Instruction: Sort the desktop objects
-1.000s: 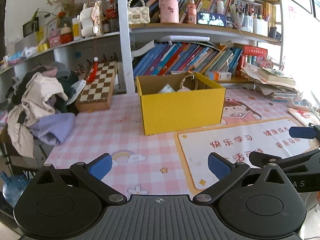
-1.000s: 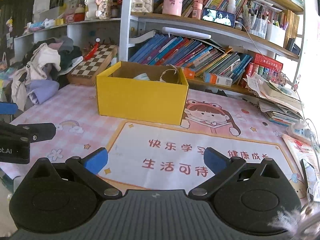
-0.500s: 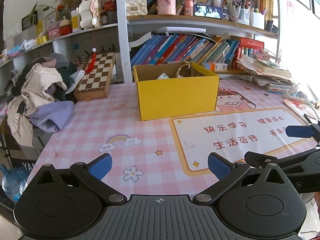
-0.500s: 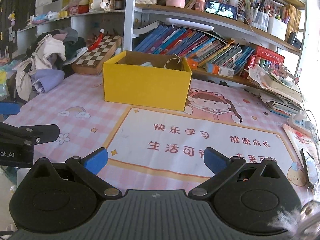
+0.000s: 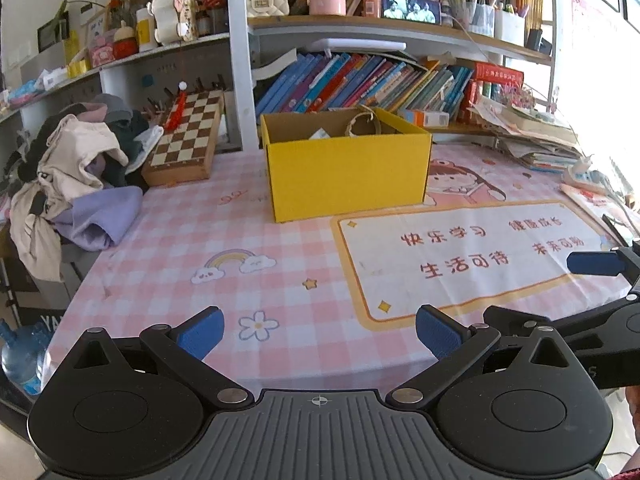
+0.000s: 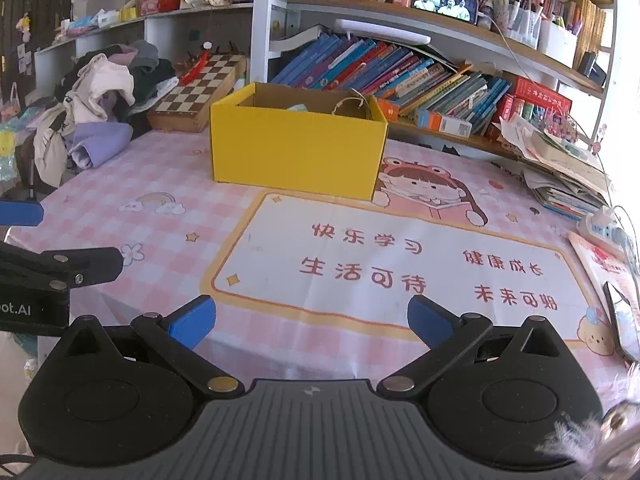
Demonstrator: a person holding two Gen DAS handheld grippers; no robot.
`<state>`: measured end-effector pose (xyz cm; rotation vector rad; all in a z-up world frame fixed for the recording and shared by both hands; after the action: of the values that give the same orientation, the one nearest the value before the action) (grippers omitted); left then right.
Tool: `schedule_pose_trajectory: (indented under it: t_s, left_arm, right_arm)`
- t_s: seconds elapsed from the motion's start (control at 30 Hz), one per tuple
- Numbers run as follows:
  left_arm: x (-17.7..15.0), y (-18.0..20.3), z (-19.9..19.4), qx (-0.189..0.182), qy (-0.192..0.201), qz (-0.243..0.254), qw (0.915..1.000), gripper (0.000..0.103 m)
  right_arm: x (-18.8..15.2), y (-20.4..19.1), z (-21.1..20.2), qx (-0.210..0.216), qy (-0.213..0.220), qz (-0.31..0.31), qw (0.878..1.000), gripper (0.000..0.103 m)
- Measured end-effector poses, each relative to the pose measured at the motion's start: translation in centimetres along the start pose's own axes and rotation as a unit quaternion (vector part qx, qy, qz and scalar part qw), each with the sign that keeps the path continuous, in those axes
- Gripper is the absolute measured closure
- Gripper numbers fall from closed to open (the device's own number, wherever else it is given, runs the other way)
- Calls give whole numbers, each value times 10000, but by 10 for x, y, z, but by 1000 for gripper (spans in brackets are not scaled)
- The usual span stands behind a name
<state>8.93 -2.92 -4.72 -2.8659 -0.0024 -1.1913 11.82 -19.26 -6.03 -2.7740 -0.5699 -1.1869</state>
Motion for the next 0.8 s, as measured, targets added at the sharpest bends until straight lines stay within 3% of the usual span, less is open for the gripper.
schedule_pose_trajectory:
  t_s: [0.8]
  left_arm:
    - [-4, 2, -5, -22, -40, 14, 10000, 0]
  right_arm:
    - [-5, -2, -5, -53, -14, 35, 10000, 0]
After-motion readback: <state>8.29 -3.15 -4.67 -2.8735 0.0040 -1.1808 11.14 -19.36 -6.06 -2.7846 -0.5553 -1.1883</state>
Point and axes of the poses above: each gripper's, at about its wrist camera, not at the fingertips, and z roughly the way its jaws point, y to its right, x to its top, the point moved 6 cm from there along z, roughly the way its jaws point, and after that the axes turned 8 degrees about -y, right-handed, at the moved point
